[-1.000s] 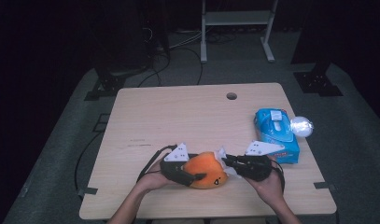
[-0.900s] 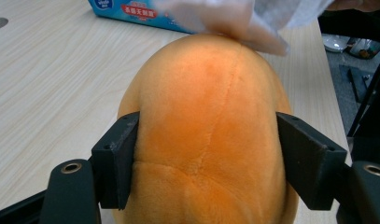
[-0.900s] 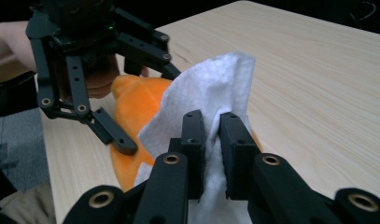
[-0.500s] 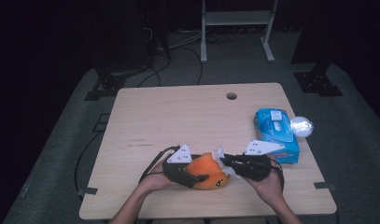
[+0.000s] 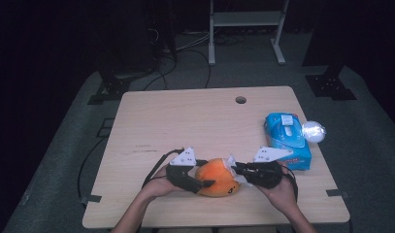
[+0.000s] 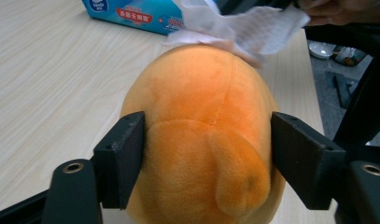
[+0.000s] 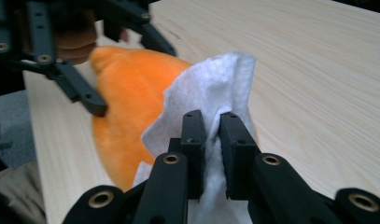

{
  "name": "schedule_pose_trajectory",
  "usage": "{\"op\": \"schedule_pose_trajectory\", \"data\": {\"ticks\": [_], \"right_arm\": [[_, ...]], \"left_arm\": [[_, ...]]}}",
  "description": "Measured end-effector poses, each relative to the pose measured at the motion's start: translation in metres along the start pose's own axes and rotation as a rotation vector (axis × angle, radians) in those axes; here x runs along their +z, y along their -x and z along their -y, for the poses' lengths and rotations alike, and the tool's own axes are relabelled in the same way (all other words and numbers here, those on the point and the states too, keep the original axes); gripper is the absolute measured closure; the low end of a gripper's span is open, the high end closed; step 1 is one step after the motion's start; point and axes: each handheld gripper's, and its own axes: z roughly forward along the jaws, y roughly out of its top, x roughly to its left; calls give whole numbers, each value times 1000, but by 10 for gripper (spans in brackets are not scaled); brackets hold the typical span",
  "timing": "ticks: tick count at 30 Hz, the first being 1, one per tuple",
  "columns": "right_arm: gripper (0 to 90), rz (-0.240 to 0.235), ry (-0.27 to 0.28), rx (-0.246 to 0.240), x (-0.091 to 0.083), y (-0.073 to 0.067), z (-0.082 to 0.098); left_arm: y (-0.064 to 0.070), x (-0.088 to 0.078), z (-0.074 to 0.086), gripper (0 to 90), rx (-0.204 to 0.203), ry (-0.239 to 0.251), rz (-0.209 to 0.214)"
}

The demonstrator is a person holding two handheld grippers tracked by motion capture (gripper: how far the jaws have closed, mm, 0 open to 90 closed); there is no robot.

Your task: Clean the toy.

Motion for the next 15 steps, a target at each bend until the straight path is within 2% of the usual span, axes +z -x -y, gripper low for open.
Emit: {"op": "schedule_pose_trajectory", "data": {"ticks": [2,4,6,7,10,13,15], "right_arm": [[799,8,20,-8,-1,-5,-4],[799,-5,48,-31,-1,-13,-10],[802,-11,40,-63,1,-20,-14],[804,-14,33,-69,2,-21,-14],[810,-36,12,-55,4,-16,-9],[814,-35,10,-34,1,-11,-7],[816,-33,24,-31,-2,-13,-10]], "left_arm": [[2,1,-1,292,10,0,5],[5,2,-2,289,19,-1,12],[5,1,-3,259,21,-6,17],[4,0,-2,241,10,0,25],[0,-3,-2,212,-27,17,25],[2,1,-1,244,-18,0,25],[6,4,-1,262,7,-16,15]]}}
